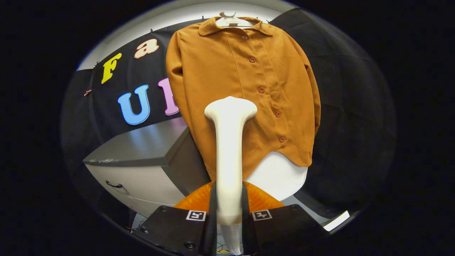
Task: Iron the clothes twice with a garment steamer, once on the left side and once on the right side.
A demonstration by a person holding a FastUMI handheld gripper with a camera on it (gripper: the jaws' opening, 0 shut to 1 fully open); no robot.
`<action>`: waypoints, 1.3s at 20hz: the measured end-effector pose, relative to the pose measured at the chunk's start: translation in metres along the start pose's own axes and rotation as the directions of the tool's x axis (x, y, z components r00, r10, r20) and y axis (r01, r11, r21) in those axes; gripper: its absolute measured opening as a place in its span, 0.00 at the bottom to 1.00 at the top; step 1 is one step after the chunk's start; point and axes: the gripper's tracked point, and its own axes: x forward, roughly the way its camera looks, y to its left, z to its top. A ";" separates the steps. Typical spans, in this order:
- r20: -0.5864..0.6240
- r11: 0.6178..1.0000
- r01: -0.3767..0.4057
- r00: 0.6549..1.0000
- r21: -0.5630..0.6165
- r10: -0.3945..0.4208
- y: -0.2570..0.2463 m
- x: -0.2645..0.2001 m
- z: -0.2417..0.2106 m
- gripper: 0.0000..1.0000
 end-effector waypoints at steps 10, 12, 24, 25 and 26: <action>-0.159 1.000 -0.006 0.987 0.006 0.007 -0.013 -0.032 -0.076 0.32; -0.133 1.000 -0.015 0.991 0.004 0.015 -0.012 -0.044 -0.063 0.32; 0.310 0.996 -0.035 0.949 -0.080 0.059 -0.007 -0.133 0.162 0.31; 0.337 0.995 -0.034 0.939 -0.091 0.063 -0.006 -0.139 0.178 0.32; 0.367 0.994 -0.035 0.928 -0.100 0.070 -0.006 -0.145 0.195 0.32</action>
